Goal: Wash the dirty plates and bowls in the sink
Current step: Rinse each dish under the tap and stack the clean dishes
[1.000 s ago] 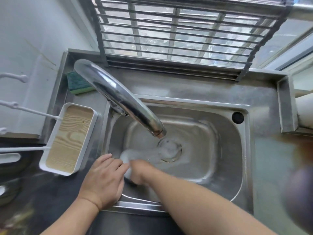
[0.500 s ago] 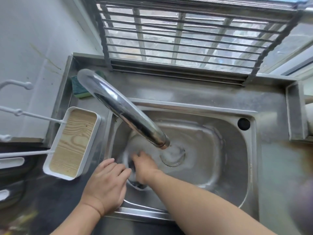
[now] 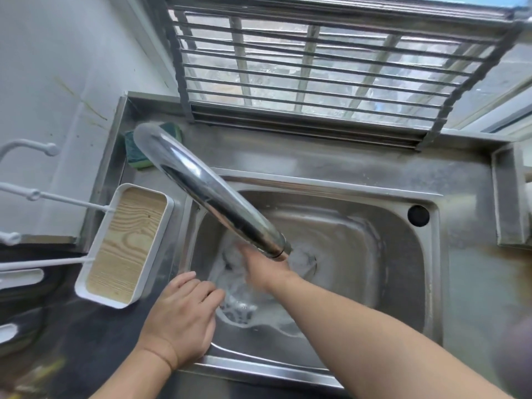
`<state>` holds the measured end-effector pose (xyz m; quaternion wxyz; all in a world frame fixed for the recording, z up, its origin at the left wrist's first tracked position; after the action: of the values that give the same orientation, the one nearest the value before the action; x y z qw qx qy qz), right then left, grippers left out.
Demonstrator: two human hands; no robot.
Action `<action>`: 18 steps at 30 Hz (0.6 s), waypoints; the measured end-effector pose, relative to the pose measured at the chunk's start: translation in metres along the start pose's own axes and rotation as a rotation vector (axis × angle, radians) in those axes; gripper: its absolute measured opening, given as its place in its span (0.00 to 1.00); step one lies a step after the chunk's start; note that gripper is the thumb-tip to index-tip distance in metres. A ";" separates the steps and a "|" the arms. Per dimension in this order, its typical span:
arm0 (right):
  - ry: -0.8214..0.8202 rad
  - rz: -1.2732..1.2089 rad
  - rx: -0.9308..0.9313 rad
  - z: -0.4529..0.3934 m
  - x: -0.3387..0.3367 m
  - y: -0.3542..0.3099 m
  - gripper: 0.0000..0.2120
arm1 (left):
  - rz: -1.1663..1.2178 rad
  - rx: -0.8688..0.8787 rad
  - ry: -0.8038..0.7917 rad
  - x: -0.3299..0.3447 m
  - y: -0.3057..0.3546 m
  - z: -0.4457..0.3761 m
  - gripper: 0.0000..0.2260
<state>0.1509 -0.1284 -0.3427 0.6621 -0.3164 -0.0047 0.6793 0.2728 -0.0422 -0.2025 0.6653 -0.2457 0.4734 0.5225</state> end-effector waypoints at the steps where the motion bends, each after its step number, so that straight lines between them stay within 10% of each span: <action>1: -0.046 0.091 -0.022 0.004 0.011 -0.007 0.29 | -0.003 0.006 0.004 0.001 0.000 0.000 0.11; 6: -0.445 -0.357 0.150 0.043 0.059 0.015 0.17 | -0.038 0.008 -0.004 0.002 0.000 0.000 0.11; 11: -0.392 -1.086 0.180 0.127 0.024 0.033 0.09 | -0.068 -0.037 -0.108 -0.001 0.002 0.002 0.12; 18: -0.590 -1.154 -0.105 0.198 -0.021 0.023 0.07 | 0.355 0.190 -0.182 -0.042 0.086 -0.034 0.44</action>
<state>0.0427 -0.0688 -0.1854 0.8751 -0.0952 -0.3889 0.2719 0.1802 -0.0607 -0.1654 0.6230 -0.0466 0.4945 0.6043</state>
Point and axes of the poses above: each hand's wrist, its own z-axis away from the middle knuckle, its own x-axis out of the palm, y = z × x, the point moved 7 cm from there along -z, towards the middle knuckle, and after that the axes turned 12 degrees about -y, right-handed, at the moved point
